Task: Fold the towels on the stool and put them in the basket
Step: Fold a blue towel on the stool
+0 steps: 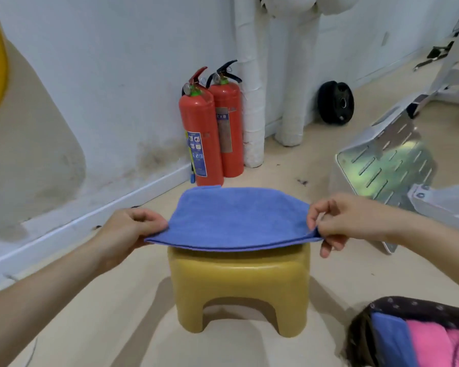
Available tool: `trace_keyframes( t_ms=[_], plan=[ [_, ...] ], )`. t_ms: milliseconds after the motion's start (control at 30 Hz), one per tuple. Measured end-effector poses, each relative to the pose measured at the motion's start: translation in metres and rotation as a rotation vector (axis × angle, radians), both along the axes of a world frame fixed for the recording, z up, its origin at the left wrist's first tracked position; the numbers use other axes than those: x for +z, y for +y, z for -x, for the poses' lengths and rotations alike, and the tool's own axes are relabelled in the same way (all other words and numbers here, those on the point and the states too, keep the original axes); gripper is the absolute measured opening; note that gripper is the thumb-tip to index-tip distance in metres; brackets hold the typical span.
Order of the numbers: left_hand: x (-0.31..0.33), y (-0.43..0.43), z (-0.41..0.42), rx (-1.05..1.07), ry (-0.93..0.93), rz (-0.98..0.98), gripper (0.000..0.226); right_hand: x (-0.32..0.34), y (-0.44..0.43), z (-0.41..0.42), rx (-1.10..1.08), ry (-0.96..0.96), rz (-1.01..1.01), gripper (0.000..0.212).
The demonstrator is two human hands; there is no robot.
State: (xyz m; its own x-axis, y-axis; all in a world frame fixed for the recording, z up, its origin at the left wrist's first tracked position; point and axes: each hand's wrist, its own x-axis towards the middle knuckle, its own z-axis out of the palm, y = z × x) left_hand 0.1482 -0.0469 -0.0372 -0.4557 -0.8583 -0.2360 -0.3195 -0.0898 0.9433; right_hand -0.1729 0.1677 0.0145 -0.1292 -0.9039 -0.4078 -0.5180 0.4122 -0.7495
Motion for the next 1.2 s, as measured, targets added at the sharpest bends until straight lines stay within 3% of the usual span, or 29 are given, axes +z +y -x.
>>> trace_keyframes(
  t_ms=[67, 167, 567, 667, 767, 933, 1033, 1200],
  plan=[
    [-0.018, 0.003, -0.008, -0.074, -0.171, 0.001, 0.022, -0.021, 0.001, -0.011, 0.123, 0.055, -0.164, 0.018],
    [-0.024, 0.004, -0.014, -0.149, -0.230, -0.018, 0.022, -0.036, 0.003, -0.016, 0.208, 0.106, -0.279, 0.014],
    [-0.019, 0.010, -0.023, -0.445, -0.475, -0.049, 0.022, -0.066, 0.006, -0.018, 0.182, -0.037, -0.390, 0.013],
    [-0.022, 0.010, -0.023, -0.465, -0.484, -0.066, 0.024, -0.071, 0.008, -0.017, 0.132, -0.116, -0.363, 0.007],
    [-0.023, 0.008, -0.023, -0.477, -0.482, -0.067, 0.026, -0.073, 0.011, -0.012, 0.023, -0.202, -0.344, 0.023],
    [-0.026, 0.007, -0.027, -0.494, -0.482, -0.090, 0.018, -0.092, 0.012, -0.012, -0.054, -0.211, -0.264, 0.008],
    [-0.020, 0.007, -0.029, -0.480, -0.439, -0.163, 0.009, -0.090, 0.015, -0.010, -0.015, -0.247, -0.282, 0.009],
    [0.001, 0.003, -0.032, -0.517, -0.295, -0.375, 0.028, -0.057, 0.011, 0.008, 0.043, -0.315, -0.320, 0.015]
  ],
)
